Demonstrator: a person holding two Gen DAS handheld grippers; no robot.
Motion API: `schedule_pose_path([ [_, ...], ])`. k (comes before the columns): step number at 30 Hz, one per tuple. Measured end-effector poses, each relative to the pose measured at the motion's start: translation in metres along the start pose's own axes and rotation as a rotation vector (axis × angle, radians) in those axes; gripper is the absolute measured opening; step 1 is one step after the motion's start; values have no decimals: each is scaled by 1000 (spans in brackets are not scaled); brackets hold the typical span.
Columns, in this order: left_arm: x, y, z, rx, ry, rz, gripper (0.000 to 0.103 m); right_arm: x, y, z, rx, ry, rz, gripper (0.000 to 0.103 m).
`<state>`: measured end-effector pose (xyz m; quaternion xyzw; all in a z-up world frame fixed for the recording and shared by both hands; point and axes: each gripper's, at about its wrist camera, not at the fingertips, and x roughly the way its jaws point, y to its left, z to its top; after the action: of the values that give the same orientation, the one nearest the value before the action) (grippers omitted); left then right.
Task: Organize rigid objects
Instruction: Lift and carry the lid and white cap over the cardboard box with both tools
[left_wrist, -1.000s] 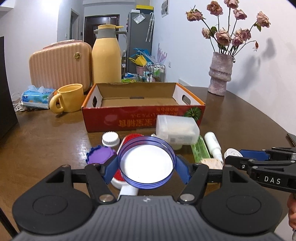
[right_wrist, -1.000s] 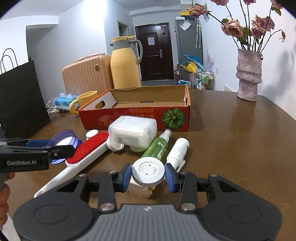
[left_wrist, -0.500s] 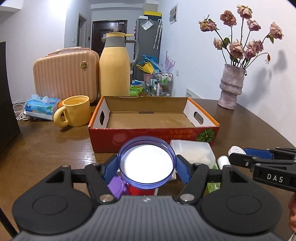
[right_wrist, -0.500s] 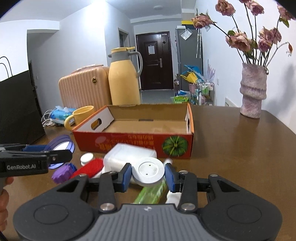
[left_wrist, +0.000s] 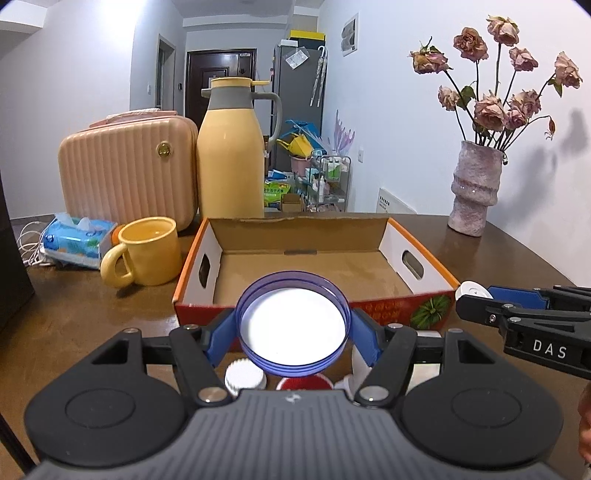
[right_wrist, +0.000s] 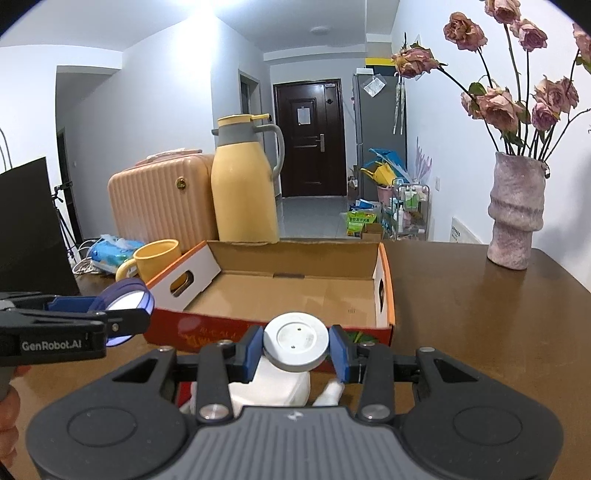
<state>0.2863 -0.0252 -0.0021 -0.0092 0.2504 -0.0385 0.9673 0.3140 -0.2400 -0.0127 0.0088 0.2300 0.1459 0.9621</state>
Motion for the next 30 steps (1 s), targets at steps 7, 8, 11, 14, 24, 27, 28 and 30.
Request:
schedule_pose_path([
  [7, 17, -1, 16, 3, -7, -1, 68, 21, -3, 17, -14, -22, -1, 38],
  [8, 20, -1, 18, 4, -10, 1, 67, 24, -4, 19, -12, -23, -2, 38],
  [11, 28, -2, 27, 4, -19, 6, 67, 35, -5, 26, -8, -24, -1, 38],
  [14, 38, -1, 34, -1, -19, 9, 67, 46, -6, 31, -5, -26, -3, 38],
  [24, 77, 3, 50, -29, -3, 25, 68, 88, -10, 43, 10, 5, 7, 38],
  [27, 87, 8, 54, -52, -1, 33, 67, 99, -12, 44, 17, 19, 12, 38],
  [28, 90, 9, 55, -57, 0, 36, 68, 103, -12, 45, 18, 24, 13, 38],
  [30, 96, 10, 57, -62, 2, 42, 67, 110, -13, 47, 20, 34, 13, 38],
])
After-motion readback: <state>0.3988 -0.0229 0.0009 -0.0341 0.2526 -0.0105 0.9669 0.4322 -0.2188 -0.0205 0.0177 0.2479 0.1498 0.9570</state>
